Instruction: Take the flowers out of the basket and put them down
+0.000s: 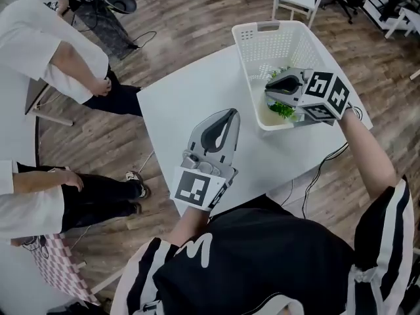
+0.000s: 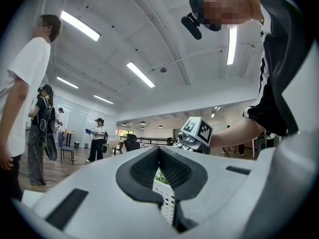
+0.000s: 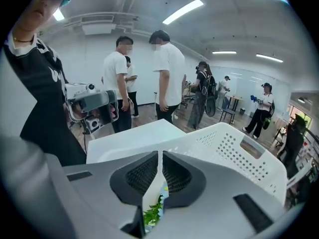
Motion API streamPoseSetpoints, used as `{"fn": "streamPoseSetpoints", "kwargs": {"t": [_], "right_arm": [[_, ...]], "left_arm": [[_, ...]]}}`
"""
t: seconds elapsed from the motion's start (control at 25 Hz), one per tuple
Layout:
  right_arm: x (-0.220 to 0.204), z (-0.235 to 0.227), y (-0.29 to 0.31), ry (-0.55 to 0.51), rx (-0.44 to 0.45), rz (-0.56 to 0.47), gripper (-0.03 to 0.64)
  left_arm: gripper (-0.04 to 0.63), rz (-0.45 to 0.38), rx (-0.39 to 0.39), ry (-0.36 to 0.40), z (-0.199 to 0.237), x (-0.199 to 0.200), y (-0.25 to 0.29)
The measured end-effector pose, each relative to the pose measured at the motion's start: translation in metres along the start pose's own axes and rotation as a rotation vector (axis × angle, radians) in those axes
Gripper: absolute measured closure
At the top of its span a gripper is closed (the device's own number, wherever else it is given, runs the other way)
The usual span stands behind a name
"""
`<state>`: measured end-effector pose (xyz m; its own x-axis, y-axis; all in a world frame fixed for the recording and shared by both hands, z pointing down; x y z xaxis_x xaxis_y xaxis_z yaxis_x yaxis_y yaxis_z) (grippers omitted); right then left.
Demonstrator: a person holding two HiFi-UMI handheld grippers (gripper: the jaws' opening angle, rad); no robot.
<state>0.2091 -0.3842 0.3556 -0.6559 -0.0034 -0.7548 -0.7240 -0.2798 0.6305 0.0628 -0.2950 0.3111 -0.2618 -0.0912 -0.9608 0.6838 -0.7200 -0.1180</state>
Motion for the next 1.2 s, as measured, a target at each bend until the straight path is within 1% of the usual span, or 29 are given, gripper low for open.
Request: {"fn": "streamPoseSetpoints", "kwargs": {"t": [0.08,0.28,0.36,0.48,0.6,0.68,0.72,0.84,0.92,1.0,1.08,1.2], "right_arm": [[-0.008,-0.002,0.006,-0.021,0.035,0.055,0.595],[-0.036,0.013,0.027,-0.127,0.147,0.261,0.595],[-0.044,0.018,0.033,-0.149,0.18,0.33,0.597],[-0.047,0.019,0.043,-0.105,0.234,0.359,0.595],[-0.054,0.017,0.05,-0.049,0.262,0.383,0.587],[-0.062,0.017,0.055,-0.035,0.277,0.428,0.544],[-0.066,0.018,0.058,-0.033,0.28,0.447,0.534],[-0.067,0.017,0.067,-0.039,0.258,0.491,0.534],[-0.065,0.018,0.07,-0.05,0.258,0.505,0.533],[-0.061,0.022,0.067,-0.036,0.278,0.498,0.533],[-0.063,0.024,0.062,0.006,0.307,0.501,0.534],[-0.076,0.025,0.056,0.045,0.367,0.584,0.534]], "left_arm": [[0.592,-0.002,0.007,0.0,0.002,0.002,-0.001],[0.592,0.001,0.026,-0.004,0.004,-0.001,-0.004],[0.592,0.001,0.034,-0.007,0.005,-0.001,-0.005],[0.592,-0.003,0.04,-0.008,0.008,-0.001,-0.006],[0.592,-0.011,0.046,-0.011,0.01,-0.001,-0.007],[0.592,-0.011,0.052,-0.015,0.012,0.0,-0.008],[0.592,-0.011,0.056,-0.017,0.013,0.0,-0.008],[0.592,-0.013,0.061,-0.02,0.015,0.0,-0.009],[0.592,-0.02,0.06,-0.022,0.015,0.0,-0.008],[0.592,-0.026,0.062,-0.025,0.015,0.001,-0.009],[0.592,-0.027,0.067,-0.026,0.017,0.0,-0.011],[0.592,-0.028,0.074,-0.031,0.02,0.0,-0.01]]}}
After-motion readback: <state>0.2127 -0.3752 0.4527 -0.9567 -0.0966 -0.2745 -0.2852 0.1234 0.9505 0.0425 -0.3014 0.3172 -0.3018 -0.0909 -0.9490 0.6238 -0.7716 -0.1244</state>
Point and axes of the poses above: the fingertips, and each gripper's own axes: y forward along the fingers, z to its left, x out of its top, the point moved 5 cm from there along -y, backward along the fingers, and after that the axes turned 11 degrees about -y, right-handed, at the moved point
